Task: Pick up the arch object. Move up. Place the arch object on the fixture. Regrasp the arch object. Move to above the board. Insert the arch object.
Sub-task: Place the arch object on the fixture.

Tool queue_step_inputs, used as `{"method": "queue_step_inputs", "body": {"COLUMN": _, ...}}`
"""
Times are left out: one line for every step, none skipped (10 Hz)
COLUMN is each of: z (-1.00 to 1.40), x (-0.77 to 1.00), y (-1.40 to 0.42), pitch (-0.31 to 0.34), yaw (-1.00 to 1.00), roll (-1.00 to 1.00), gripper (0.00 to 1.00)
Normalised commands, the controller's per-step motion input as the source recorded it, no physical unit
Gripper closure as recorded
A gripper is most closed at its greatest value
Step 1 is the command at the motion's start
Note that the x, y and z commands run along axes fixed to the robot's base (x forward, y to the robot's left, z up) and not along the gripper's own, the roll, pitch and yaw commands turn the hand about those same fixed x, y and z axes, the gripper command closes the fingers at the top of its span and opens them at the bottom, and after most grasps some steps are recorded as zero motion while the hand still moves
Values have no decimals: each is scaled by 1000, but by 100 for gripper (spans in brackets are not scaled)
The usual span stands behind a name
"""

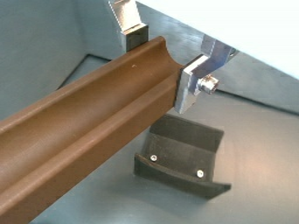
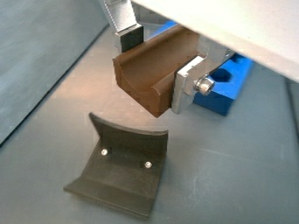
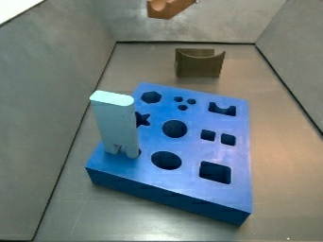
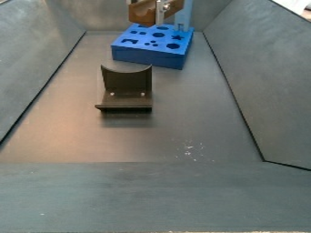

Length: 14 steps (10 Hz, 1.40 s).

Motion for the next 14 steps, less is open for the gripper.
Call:
{"method": "queue_step_inputs", "body": {"z": 20, "x": -11, "y": -32, "pitch": -19, "yaw": 1000, "roll": 51, "gripper": 100}}
{"method": "queue_step_inputs", "body": {"z": 20, "x": -11, "y": -32, "pitch": -24, "yaw": 1000, "roll": 65, "gripper": 100}}
{"method": "queue_step_inputs", "body": {"z": 20, "x": -11, "y": -29, "pitch": -28, "yaw": 1000, "roll": 75, "gripper": 100}}
{"method": "queue_step_inputs", "body": {"z": -151, "x": 766, "y": 729, "pitch": 193, "yaw": 590, "roll": -1000, "gripper": 100}}
{"method": "queue_step_inputs", "body": {"z": -161, "x": 745, "y": 701, "pitch": 201, "yaw": 470, "roll": -1000, "gripper": 100}}
{"method": "queue_step_inputs", "body": {"z": -100, "x": 659, "y": 514, "pitch": 224, "yaw": 372, "roll": -1000, "gripper": 100}}
{"method": "queue_step_inputs", "body": {"z": -49, "x": 593, "y": 397, "pitch": 245, "yaw": 345, "roll": -1000, "gripper": 100}}
{"method": "queue_step_inputs", "body": {"z": -2, "x": 451, "y": 167, "pitch": 294, "yaw": 287, "roll": -1000, "gripper": 100}}
{"method": "queue_step_inputs", "body": {"z": -11, "x": 348, "y": 98, "pitch": 325, "yaw": 248, "roll": -1000, "gripper": 100}}
{"method": "queue_step_inputs", "body": {"z": -14, "x": 248, "y": 70, "pitch": 356, "yaw": 183, "roll": -1000, "gripper": 100}}
{"method": "queue_step_inputs", "body": {"z": -2, "x": 119, "y": 59, "pitch": 341, "yaw": 61, "roll": -841, "gripper": 100}}
{"method": "queue_step_inputs", "body": {"z": 5, "x": 56, "y": 53, "pitch": 288, "yaw": -27, "roll": -679, "gripper": 100}}
{"method": "queue_step_inputs", "body": {"z": 2, "x": 42, "y": 48, "pitch": 226, "yaw": -83, "roll": -509, "gripper": 100}}
{"method": "queue_step_inputs", "body": {"z": -4, "x": 60, "y": 37, "pitch": 172, "yaw": -117, "roll": -296, "gripper": 100}}
